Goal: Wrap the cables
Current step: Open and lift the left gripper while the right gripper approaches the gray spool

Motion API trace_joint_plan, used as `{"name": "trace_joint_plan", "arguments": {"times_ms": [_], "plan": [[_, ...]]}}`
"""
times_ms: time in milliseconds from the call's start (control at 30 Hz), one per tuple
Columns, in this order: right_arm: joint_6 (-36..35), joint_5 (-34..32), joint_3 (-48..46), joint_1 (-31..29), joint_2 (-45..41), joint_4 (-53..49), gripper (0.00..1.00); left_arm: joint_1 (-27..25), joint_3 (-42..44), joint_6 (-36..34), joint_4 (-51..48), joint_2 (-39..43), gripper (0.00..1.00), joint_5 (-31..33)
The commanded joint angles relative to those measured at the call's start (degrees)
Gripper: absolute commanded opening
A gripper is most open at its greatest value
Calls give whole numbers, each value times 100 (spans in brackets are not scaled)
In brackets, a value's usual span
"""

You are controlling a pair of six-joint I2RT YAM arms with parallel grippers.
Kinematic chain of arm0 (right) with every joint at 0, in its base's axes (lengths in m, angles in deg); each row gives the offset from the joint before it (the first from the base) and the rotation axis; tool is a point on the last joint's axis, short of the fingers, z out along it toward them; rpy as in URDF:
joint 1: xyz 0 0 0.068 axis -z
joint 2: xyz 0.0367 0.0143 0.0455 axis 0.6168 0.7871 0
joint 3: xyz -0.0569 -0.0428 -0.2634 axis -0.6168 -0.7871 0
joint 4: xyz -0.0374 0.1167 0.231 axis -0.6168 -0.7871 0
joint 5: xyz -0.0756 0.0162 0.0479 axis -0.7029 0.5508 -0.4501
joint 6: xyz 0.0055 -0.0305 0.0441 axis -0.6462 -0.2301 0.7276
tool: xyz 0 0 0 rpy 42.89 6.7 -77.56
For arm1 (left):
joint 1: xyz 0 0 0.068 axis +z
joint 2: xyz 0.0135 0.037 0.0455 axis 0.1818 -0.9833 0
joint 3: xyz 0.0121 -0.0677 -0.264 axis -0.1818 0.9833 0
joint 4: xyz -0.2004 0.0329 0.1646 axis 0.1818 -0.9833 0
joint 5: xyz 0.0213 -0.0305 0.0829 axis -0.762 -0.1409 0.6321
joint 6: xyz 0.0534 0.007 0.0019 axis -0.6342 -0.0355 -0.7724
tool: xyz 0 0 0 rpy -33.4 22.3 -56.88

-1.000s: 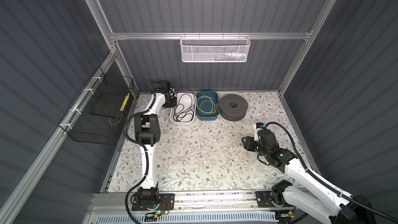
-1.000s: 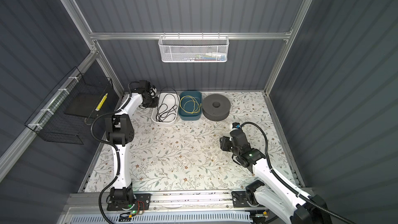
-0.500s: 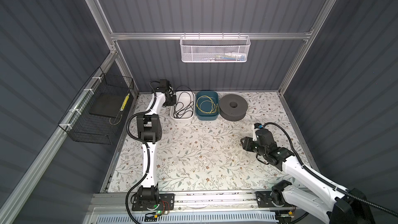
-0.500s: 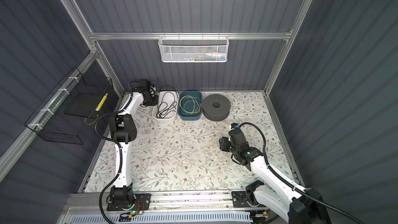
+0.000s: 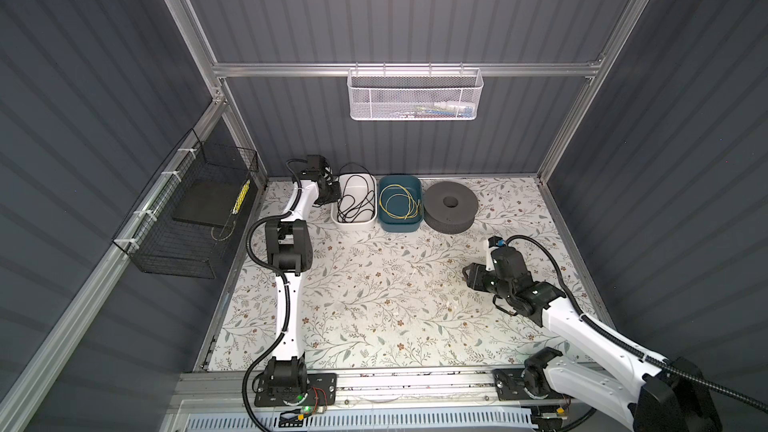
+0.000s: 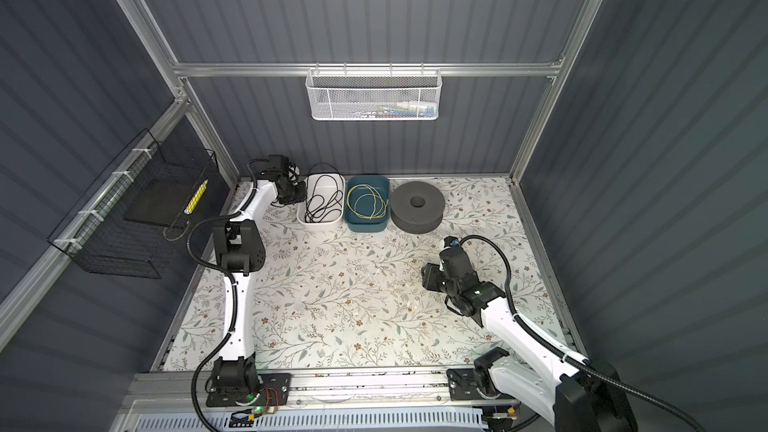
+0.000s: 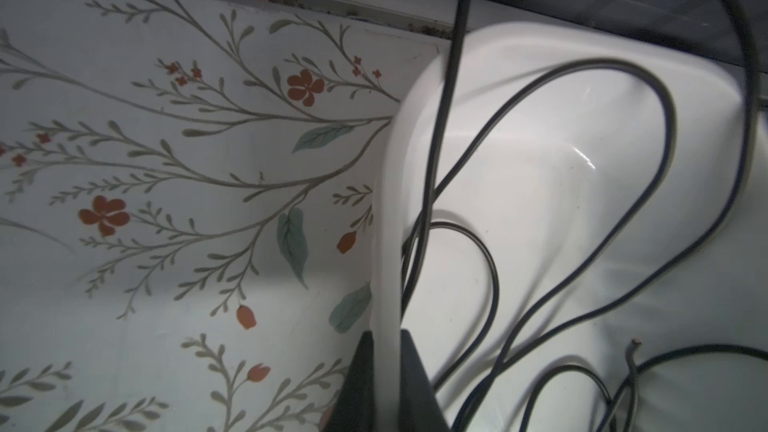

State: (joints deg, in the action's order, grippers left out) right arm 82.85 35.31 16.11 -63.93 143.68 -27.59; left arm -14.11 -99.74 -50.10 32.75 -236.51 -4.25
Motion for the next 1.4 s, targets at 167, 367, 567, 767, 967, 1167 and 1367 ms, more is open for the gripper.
{"name": "trace_joint_plan", "arguments": {"times_ms": [167,367,567,767,967,1167,1367], "plan": [[-19,86,177,9,-43,-112,53,28,63,-588,-67,147,46,-469],[-55,36,488,11,-95,-421,55,38,383,-546,113,892,75,-277],[-164,3,907,35,-396,-918,59,65,543,-466,135,1849,99,99],[-29,-179,1112,93,-680,-957,79,65,2590,178,1110,3879,99,-431],[144,-284,1289,210,-453,-250,88,38,6927,1452,3153,6989,100,-929],[1278,1163,1489,1170,986,965,76,37,9659,2501,3595,9217,100,-678],[2034,2076,1532,1821,2239,2513,77,34,10814,3234,3672,10897,99,-193]]}}
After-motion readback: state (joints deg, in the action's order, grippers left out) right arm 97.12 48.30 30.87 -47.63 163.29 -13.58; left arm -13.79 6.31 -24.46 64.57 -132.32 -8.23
